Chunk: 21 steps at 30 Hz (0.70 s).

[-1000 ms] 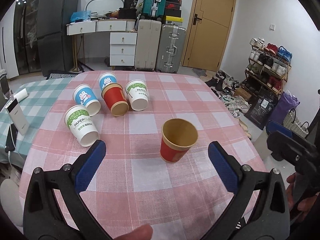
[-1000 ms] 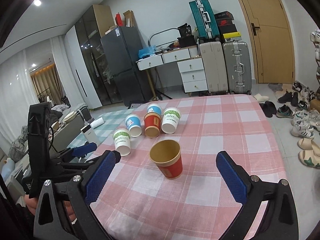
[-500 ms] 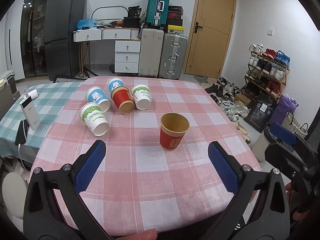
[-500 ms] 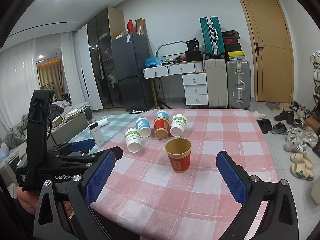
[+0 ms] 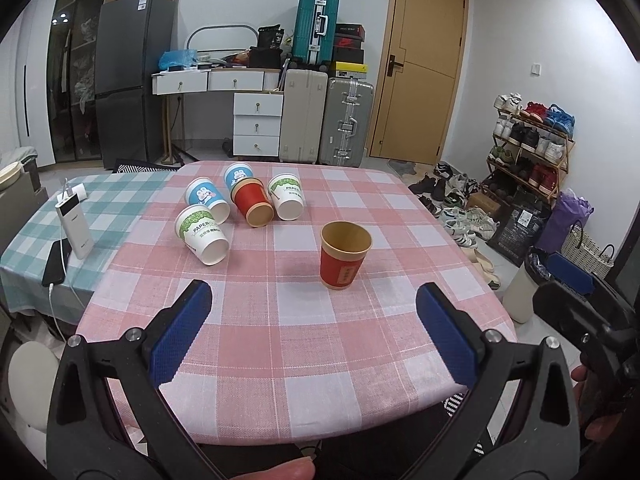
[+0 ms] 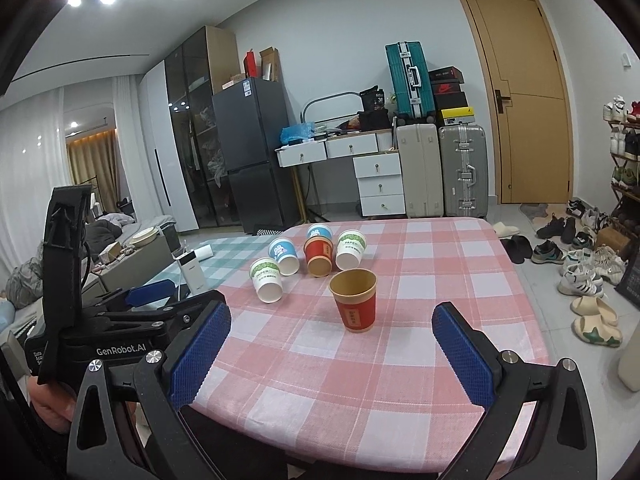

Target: Flip cup upright

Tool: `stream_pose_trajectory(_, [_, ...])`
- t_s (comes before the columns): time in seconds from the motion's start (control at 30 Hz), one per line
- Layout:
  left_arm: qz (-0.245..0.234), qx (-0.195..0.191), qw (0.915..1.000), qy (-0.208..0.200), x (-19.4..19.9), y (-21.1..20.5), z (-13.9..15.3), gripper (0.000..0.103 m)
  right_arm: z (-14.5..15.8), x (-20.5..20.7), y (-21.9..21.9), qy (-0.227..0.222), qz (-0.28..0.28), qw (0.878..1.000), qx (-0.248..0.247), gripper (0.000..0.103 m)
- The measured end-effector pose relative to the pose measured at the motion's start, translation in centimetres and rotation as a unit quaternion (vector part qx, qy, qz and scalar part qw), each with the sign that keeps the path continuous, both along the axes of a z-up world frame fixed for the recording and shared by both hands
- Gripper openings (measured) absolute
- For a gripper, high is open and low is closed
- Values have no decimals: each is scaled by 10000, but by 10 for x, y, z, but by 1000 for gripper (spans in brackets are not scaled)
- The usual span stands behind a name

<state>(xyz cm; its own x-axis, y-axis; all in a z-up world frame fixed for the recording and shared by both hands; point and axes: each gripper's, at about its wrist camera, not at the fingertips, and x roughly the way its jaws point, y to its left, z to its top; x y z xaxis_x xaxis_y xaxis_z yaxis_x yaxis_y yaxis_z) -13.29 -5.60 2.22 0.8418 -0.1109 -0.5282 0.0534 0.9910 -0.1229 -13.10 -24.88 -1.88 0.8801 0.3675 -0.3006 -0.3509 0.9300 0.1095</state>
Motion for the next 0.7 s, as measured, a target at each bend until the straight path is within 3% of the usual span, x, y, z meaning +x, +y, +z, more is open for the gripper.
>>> stream_pose_trajectory(0.7, [-42, -48, 10000, 57, -5, 0, 0, 102, 3, -6, 7, -78, 75, 9999, -49, 103])
